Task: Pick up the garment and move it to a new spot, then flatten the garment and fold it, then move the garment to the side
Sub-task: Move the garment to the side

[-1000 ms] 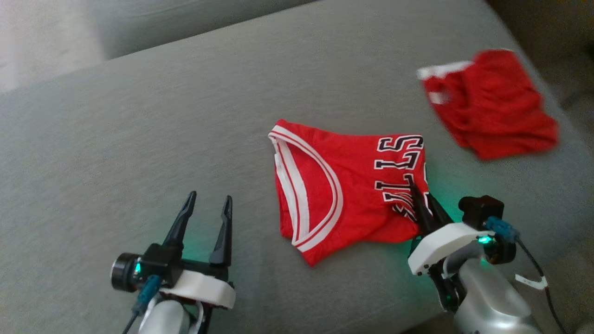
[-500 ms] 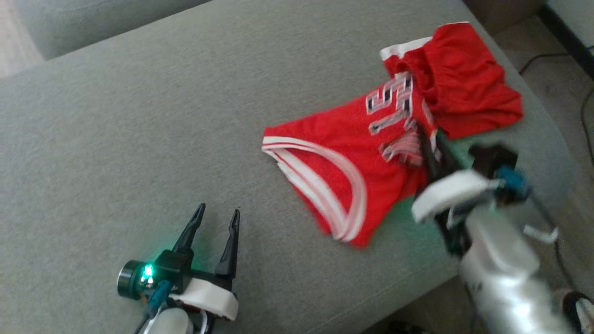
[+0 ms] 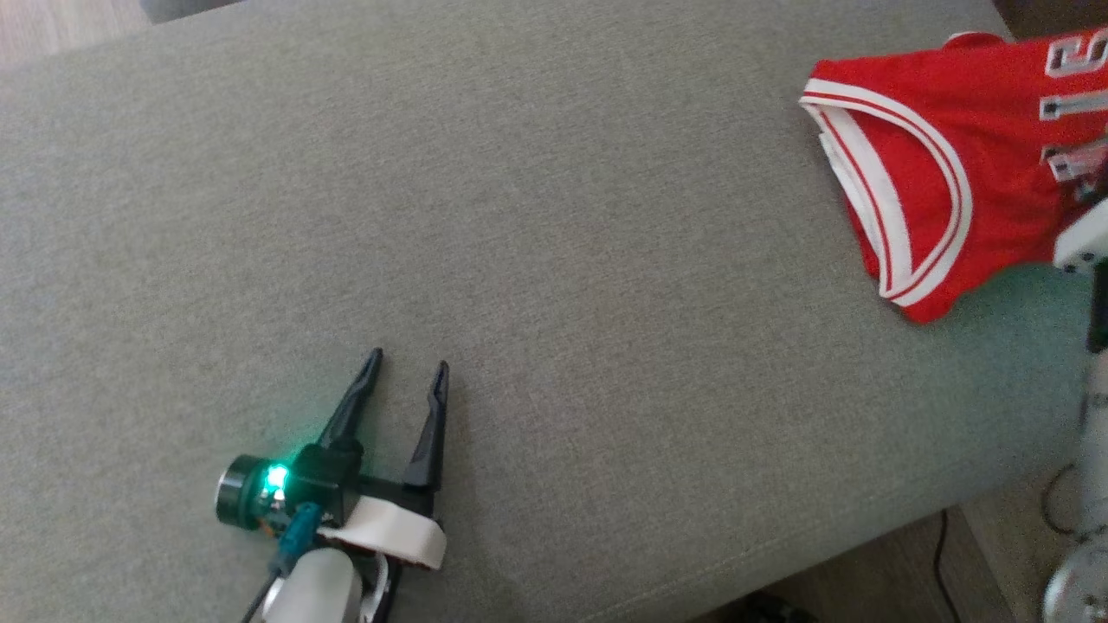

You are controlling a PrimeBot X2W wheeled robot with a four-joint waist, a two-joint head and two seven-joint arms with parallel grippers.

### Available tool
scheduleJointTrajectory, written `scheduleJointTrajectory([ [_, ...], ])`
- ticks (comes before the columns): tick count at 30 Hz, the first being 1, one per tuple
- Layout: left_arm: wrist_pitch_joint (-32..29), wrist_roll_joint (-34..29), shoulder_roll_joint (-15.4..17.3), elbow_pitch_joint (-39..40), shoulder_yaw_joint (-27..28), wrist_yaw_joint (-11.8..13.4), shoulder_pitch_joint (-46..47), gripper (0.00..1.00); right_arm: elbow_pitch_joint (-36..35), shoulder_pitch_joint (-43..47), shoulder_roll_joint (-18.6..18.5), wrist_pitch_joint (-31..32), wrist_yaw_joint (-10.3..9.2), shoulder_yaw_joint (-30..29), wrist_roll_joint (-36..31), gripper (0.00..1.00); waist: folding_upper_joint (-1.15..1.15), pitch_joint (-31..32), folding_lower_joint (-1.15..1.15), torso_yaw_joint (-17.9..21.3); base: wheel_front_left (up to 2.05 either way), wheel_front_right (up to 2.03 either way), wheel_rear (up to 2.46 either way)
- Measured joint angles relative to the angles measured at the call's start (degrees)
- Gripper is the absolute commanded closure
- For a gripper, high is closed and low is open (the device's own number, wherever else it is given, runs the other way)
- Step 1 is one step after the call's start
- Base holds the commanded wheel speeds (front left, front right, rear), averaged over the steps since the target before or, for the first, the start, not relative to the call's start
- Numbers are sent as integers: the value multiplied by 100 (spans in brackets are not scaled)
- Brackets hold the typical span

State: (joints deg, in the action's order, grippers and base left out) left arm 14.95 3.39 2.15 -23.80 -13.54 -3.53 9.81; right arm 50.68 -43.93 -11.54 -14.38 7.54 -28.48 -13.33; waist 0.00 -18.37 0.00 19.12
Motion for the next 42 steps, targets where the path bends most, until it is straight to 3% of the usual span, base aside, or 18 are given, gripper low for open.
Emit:
scheduleJointTrajectory([
  [4,0,1,0,18,111,8,27,0,-280,-13,387,0,0,-23,-211,0,0,-11,0,-22,0,0,0],
  [7,-1,1,4,41,274,59,27,0,-608,19,684,0,0,358,-169,0,0,29,0,-18,0,0,0],
  [16,-3,7,49,134,722,229,41,0,-1942,1047,811,-1,0,3187,1410,0,0,72,0,-169,0,0,0],
  [19,-8,19,63,144,844,315,42,0,-2172,1471,857,-1,0,3733,1685,0,0,99,0,-315,0,0,0],
  [29,-9,170,52,205,1055,461,-9,0,-2065,2177,856,-1,0,3927,1883,0,0,280,0,-955,0,0,0],
  [42,-10,605,42,299,1336,293,-515,0,-2040,2726,857,-1,0,3785,2011,0,0,857,-1,-1382,0,0,0],
])
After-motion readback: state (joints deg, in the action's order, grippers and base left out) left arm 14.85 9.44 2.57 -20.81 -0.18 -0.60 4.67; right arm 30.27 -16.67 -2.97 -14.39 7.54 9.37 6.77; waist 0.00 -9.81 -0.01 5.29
